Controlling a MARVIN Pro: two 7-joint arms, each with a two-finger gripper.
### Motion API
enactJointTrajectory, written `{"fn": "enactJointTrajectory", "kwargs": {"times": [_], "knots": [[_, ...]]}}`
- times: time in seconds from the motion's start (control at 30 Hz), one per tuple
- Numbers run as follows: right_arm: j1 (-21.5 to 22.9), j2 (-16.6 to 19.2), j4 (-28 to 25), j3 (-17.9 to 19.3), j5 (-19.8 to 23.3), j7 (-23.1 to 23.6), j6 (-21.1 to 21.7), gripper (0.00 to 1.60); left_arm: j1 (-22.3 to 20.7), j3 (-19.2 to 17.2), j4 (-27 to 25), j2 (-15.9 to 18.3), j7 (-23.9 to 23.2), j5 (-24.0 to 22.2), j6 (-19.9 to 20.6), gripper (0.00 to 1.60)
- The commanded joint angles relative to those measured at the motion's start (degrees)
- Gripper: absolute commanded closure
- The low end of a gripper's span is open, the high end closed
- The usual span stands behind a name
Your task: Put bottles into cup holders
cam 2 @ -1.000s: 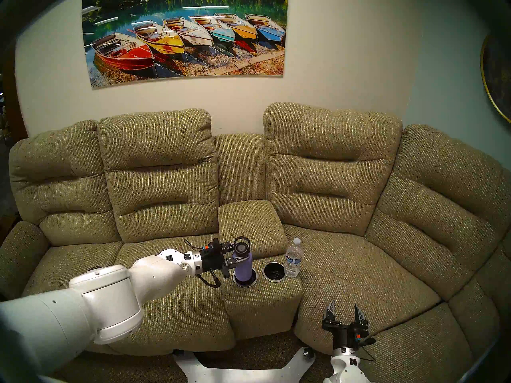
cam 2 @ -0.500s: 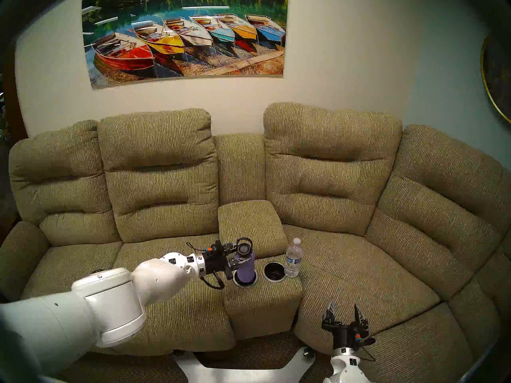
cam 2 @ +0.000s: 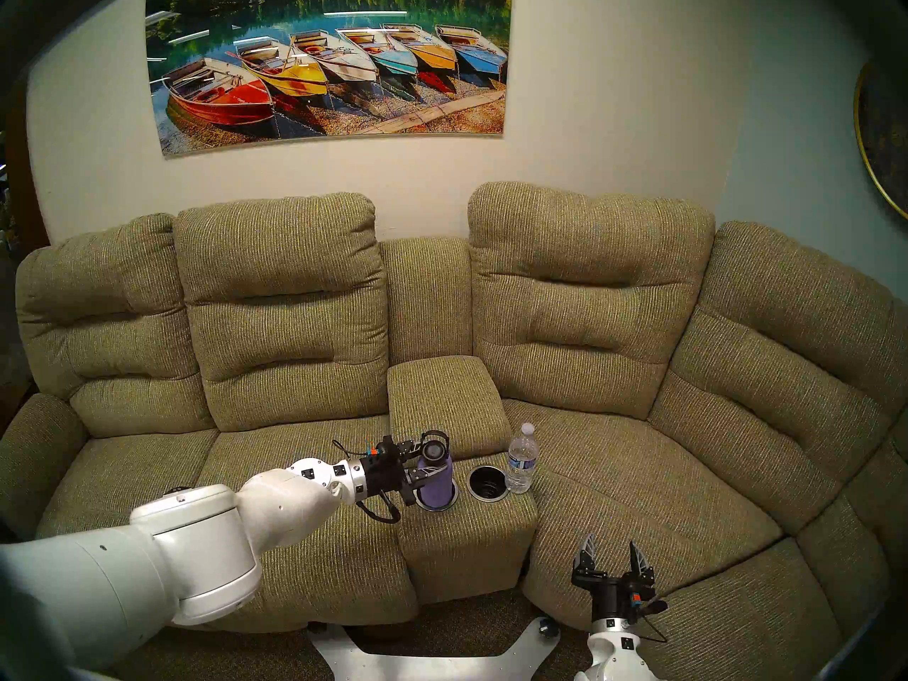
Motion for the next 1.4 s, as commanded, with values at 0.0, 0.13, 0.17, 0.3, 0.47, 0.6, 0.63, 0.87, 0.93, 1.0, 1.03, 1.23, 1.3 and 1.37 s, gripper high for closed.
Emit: {"fn": "enactJointTrajectory", "kwargs": {"times": [0.0,0.13,0.17,0.3,0.47,0.6,0.63,0.87,0.93,1.0,1.03,1.23,1.3,1.37], "knots": [[0.01,-0.11,-0.42,0.06,0.04,-0.05,-0.2,0.0,0.46,-0.11,0.13,-0.53,0.86,-0.11,0.41,1.6],[0.02,-0.12,-0.39,0.07,0.03,-0.03,-0.19,0.0,0.7,-0.37,0.44,-0.47,1.57,-0.33,1.28,1.6],[0.03,-0.12,-0.38,0.07,0.03,-0.02,-0.19,0.0,0.74,-0.37,0.48,-0.44,1.76,-0.31,1.46,1.6],[0.04,-0.13,-0.35,0.09,0.02,0.01,-0.19,0.0,0.8,-0.35,0.58,-0.45,2.47,-0.26,2.55,1.6],[0.06,-0.15,-0.31,0.11,0.0,0.05,-0.18,0.0,0.66,-0.42,0.61,-0.69,3.52,-0.29,4.49,1.49],[0.07,-0.16,-0.28,0.12,-0.01,0.08,-0.18,0.0,0.64,-0.36,0.61,-0.96,4.39,-0.19,5.91,1.44],[0.07,-0.16,-0.27,0.13,-0.01,0.09,-0.18,0.0,0.62,-0.38,0.61,-1.04,4.62,-0.2,6.28,1.39],[0.1,-0.19,-0.2,0.16,-0.04,0.16,-0.17,0.0,0.21,-0.48,0.47,-1.66,6.45,-0.27,9.12,1.29],[0.11,-0.19,-0.19,0.17,-0.04,0.18,-0.17,0.0,0.14,-0.44,0.42,-1.71,6.56,-0.22,9.45,1.25],[0.11,-0.2,-0.17,0.18,-0.04,0.2,-0.17,0.0,0.23,-0.28,0.4,-1.92,6.89,-0.05,10.06,1.2],[0.12,-0.2,-0.16,0.18,-0.05,0.21,-0.17,0.0,0.29,-0.25,0.39,-2.0,7.13,-0.02,10.43,1.21],[0.14,-0.22,-0.1,0.21,-0.07,0.29,-0.17,0.0,0.49,-0.23,0.39,-2.25,8.25,0.02,12.19,1.09],[0.15,-0.23,-0.09,0.22,-0.07,0.31,-0.17,0.0,0.54,-0.19,0.36,-2.31,8.61,0.06,12.72,1.14],[0.15,-0.23,-0.07,0.23,-0.08,0.33,-0.18,0.0,0.58,-0.18,0.32,-2.39,9.01,0.07,13.22,1.21]]}}
